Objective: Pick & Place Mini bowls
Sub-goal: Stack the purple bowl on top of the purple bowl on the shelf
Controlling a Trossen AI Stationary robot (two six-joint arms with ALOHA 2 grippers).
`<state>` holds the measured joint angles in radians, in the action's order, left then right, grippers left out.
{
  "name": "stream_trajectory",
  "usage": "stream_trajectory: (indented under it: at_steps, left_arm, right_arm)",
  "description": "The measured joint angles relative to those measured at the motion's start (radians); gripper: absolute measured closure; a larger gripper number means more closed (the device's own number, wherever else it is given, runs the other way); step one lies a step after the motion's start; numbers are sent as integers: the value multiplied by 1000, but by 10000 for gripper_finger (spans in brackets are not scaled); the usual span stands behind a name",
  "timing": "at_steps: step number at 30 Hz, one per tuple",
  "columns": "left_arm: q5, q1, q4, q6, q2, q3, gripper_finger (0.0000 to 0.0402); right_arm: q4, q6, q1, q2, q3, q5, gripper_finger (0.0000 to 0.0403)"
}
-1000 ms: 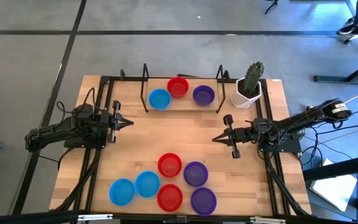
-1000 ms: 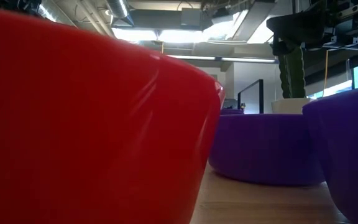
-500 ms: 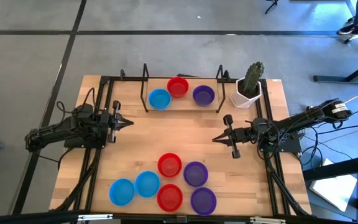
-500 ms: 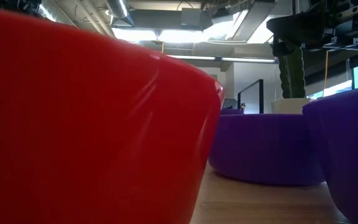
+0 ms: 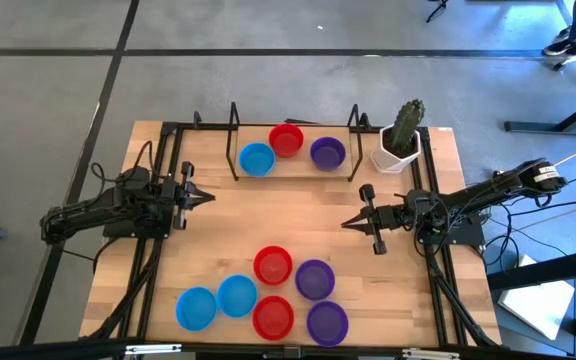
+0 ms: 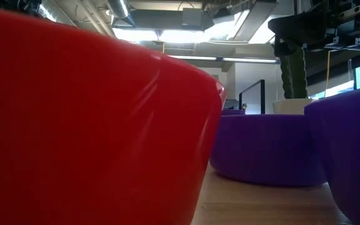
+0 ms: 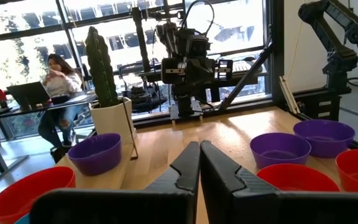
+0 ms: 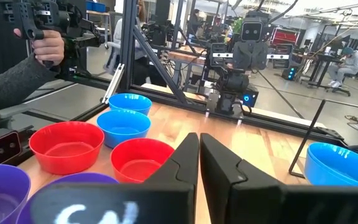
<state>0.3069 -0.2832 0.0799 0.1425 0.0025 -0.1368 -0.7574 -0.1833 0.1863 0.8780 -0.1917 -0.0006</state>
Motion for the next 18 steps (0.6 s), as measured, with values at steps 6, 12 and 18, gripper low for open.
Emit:
stream_trajectory:
  at_steps: [6,12,18]
  left_arm:
    - [0,0,0,1,0,0,399]
    - [0,0,9,18,0,0,396]
    - [0,0,8,18,0,0,396]
  right_arm:
    - [0,-1,0,0,0,0,385]
    - [0,-4,0,0,0,0,385]
    - [0,-9,0,0,0,18,385]
